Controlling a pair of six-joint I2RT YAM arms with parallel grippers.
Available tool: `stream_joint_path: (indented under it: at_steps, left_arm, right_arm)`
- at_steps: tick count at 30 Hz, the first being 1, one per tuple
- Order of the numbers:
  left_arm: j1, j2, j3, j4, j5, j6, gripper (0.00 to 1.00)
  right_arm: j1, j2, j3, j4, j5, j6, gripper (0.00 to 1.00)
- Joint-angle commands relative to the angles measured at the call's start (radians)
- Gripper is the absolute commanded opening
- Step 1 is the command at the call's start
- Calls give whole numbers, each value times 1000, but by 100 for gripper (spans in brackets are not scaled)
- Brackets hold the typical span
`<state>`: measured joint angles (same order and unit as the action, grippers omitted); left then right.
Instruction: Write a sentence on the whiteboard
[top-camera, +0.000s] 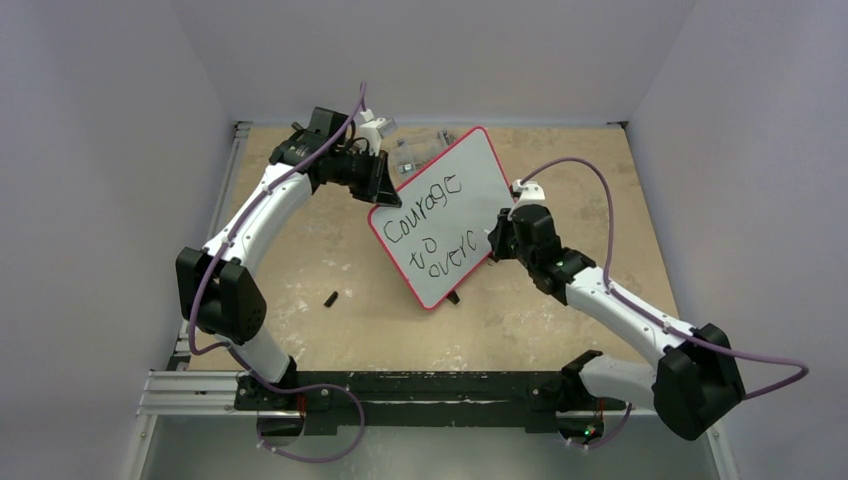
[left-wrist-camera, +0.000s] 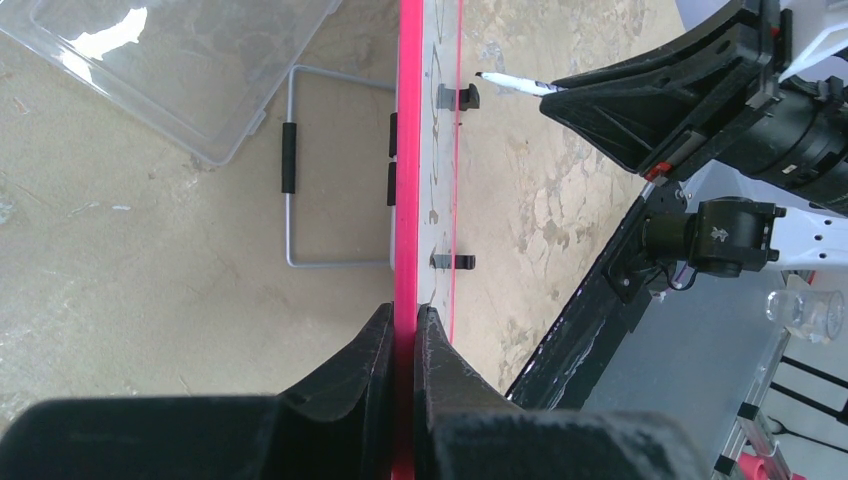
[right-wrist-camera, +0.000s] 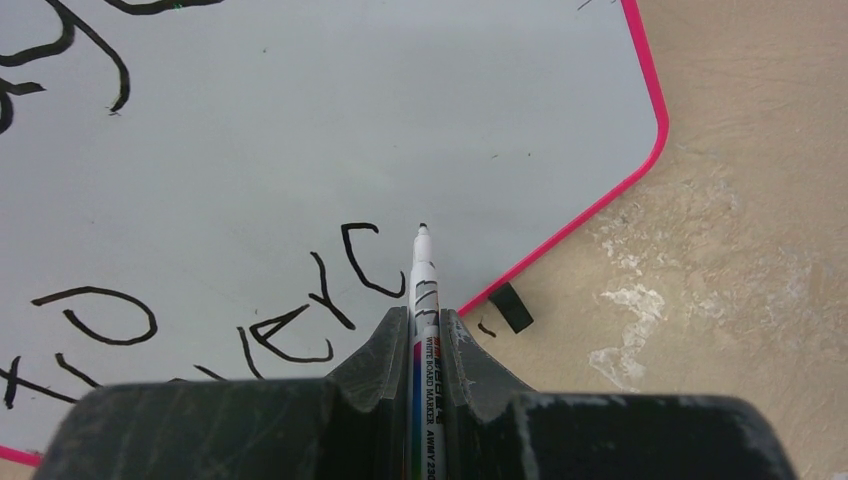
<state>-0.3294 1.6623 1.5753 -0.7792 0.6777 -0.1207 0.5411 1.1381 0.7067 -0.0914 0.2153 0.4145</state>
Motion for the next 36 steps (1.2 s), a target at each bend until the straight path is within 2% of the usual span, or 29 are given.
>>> stream_joint_path:
  at_steps: [1,9,22,29,36]
  left_arm:
    - [-2,-24,17,18,-33,26,0]
    - [-2,-19,19,18,-35,27,0]
    - [-2,-20,20,15,-36,27,0]
    - [-2,-22,19,15,-35,27,0]
    - [-2,-21,17,17,-37,28,0]
  right_arm:
    - [-10,41,67,25,23,-17,0]
    - [-12,84,81,66,-49,-29,0]
    - [-12,47,-2,79,-157,-23,0]
    - [-12,48,-53,80,-146,-14,0]
    - [-13,81,-26,43,-58,-9,0]
